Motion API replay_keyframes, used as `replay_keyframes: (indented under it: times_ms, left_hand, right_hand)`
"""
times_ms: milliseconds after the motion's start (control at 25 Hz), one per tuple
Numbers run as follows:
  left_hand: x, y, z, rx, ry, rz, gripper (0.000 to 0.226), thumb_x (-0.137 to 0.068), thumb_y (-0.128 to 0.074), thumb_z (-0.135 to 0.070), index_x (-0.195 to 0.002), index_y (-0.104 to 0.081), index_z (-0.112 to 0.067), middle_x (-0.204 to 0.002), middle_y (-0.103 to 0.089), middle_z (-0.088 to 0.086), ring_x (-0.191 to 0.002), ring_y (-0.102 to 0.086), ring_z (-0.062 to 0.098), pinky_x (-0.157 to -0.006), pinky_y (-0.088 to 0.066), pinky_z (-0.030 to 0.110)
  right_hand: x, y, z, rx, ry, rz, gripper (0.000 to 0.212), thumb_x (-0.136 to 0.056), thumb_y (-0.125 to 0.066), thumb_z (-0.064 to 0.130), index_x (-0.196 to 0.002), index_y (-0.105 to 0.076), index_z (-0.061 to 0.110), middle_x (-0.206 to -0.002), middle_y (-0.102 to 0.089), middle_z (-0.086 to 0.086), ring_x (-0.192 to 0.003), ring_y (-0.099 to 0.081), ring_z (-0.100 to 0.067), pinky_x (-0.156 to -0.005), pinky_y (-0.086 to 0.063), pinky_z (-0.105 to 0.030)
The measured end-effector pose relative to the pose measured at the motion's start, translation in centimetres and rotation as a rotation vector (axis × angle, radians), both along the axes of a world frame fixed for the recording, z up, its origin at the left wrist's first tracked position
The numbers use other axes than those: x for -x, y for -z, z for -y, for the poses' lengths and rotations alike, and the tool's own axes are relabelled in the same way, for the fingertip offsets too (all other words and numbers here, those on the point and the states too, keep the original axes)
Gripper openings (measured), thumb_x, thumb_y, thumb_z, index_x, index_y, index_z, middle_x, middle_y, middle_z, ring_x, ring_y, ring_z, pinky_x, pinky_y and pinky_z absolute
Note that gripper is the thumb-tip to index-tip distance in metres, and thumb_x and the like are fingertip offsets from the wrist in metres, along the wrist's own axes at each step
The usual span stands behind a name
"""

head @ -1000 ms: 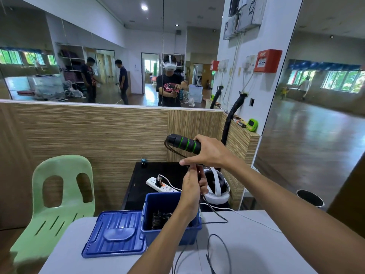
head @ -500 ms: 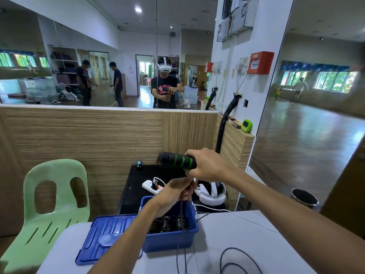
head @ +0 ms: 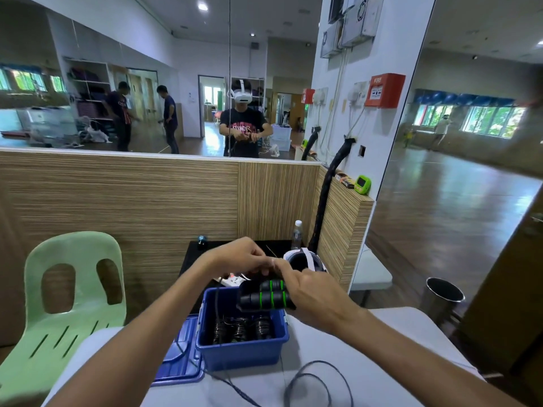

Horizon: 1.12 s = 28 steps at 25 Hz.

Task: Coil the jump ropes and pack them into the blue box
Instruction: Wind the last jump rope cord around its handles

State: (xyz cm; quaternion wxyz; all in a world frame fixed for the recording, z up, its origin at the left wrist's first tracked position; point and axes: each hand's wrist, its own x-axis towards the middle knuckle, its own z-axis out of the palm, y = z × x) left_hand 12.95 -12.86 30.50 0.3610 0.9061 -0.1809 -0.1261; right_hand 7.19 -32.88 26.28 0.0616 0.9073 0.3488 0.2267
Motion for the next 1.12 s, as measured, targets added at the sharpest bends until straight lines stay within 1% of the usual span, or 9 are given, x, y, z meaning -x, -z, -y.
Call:
replay_keyframes:
  times_ms: [80,160,280,480,640,760,960,1040,1120]
  left_hand:
    - [1.6,-1.3,2.4,-0.243,-0.085,0.277,0.039,-0.095,-0.053,-0.037,-0.062,-0.063,-0.020,-0.062,-0.059,0.000,-0.060,-0.054,0.019,-0.055,-0.041,0.027]
    - [4.2,-1.5,5.0,-0.381,-0.203,0.479,0.029,-0.097,-0.048,-0.032,-0.081,-0.066,-0.016,-0.082,-0.065,0.006,-0.079,-0.062,0.027,-0.065,-0.046,0.032]
    - [6.7,0.6,7.4,-0.336,-0.305,0.596,0.013,-0.099,-0.046,-0.016,-0.092,-0.056,-0.014,-0.094,-0.061,0.007,-0.088,-0.062,0.029,-0.068,-0.043,0.034]
    - [8.8,4.6,7.9,0.325,-0.456,0.590,0.022,-0.100,-0.048,-0.019,-0.106,-0.069,-0.018,-0.087,-0.063,-0.005,-0.078,-0.058,0.005,-0.066,-0.044,0.016]
    - [8.6,5.9,8.3,0.996,-0.652,0.118,0.017,-0.096,-0.056,-0.023,-0.096,-0.071,-0.013,-0.067,-0.068,0.001,-0.057,-0.053,0.005,-0.058,-0.044,0.020]
    - [8.4,6.1,7.8,0.880,-0.579,0.004,0.027,-0.098,-0.053,-0.026,-0.086,-0.071,-0.010,-0.061,-0.063,0.001,-0.055,-0.048,0.011,-0.053,-0.041,0.022]
    - [8.6,6.6,8.8,0.555,-0.489,0.304,0.032,-0.101,-0.046,-0.026,-0.075,-0.061,-0.015,-0.052,-0.055,-0.001,-0.046,-0.045,0.006,-0.048,-0.038,0.027]
    - [8.6,7.2,8.5,0.531,-0.461,0.398,0.031,-0.100,-0.046,-0.025,-0.074,-0.059,-0.018,-0.052,-0.055,0.000,-0.045,-0.044,0.005,-0.046,-0.037,0.027]
    - [8.7,7.9,7.5,0.607,-0.382,0.342,0.029,-0.101,-0.045,-0.022,-0.077,-0.060,-0.015,-0.052,-0.054,0.000,-0.047,-0.045,0.005,-0.046,-0.036,0.021]
  right_hand:
    - [-1.0,0.9,-0.4,-0.066,0.162,-0.037,0.073,-0.089,-0.059,0.033,-0.143,-0.014,0.012,-0.095,-0.069,-0.006,-0.075,-0.066,-0.028,-0.050,-0.041,-0.033]
    - [-2.0,1.0,-0.7,-0.133,0.296,-0.093,0.064,-0.095,-0.051,0.032,-0.144,-0.018,0.009,-0.103,-0.069,-0.009,-0.081,-0.067,-0.030,-0.055,-0.043,-0.033]
    - [-3.0,0.4,-1.2,-0.194,0.344,-0.130,0.048,-0.095,-0.046,0.029,-0.136,-0.031,0.009,-0.101,-0.069,-0.009,-0.084,-0.068,-0.032,-0.057,-0.042,-0.032]
    - [-4.0,-0.4,-1.1,-0.221,0.320,-0.141,0.025,-0.088,-0.047,0.025,-0.109,-0.046,0.012,-0.099,-0.065,-0.009,-0.088,-0.064,-0.034,-0.057,-0.038,-0.034]
    - [-4.1,-0.4,-1.1,-0.183,0.313,-0.120,0.031,-0.086,-0.060,0.033,-0.107,-0.048,0.012,-0.098,-0.065,-0.008,-0.089,-0.066,-0.033,-0.060,-0.042,-0.035]
    - [-4.0,-0.3,-1.2,-0.150,0.317,-0.121,0.034,-0.089,-0.057,0.032,-0.114,-0.048,0.011,-0.101,-0.065,-0.009,-0.092,-0.065,-0.033,-0.060,-0.038,-0.033]
    - [-5.0,-0.6,-1.3,-0.122,0.306,-0.174,0.034,-0.081,-0.062,0.017,-0.110,-0.046,0.010,-0.100,-0.064,-0.012,-0.093,-0.062,-0.035,-0.064,-0.039,-0.037]
    - [-5.4,-0.5,-1.4,-0.160,0.308,-0.192,0.030,-0.082,-0.061,0.018,-0.108,-0.047,0.011,-0.098,-0.063,-0.012,-0.091,-0.061,-0.035,-0.065,-0.042,-0.038]
    - [-5.6,-0.3,-1.4,-0.212,0.296,-0.197,0.027,-0.083,-0.062,0.024,-0.104,-0.048,0.014,-0.095,-0.063,-0.010,-0.088,-0.062,-0.033,-0.064,-0.044,-0.037]
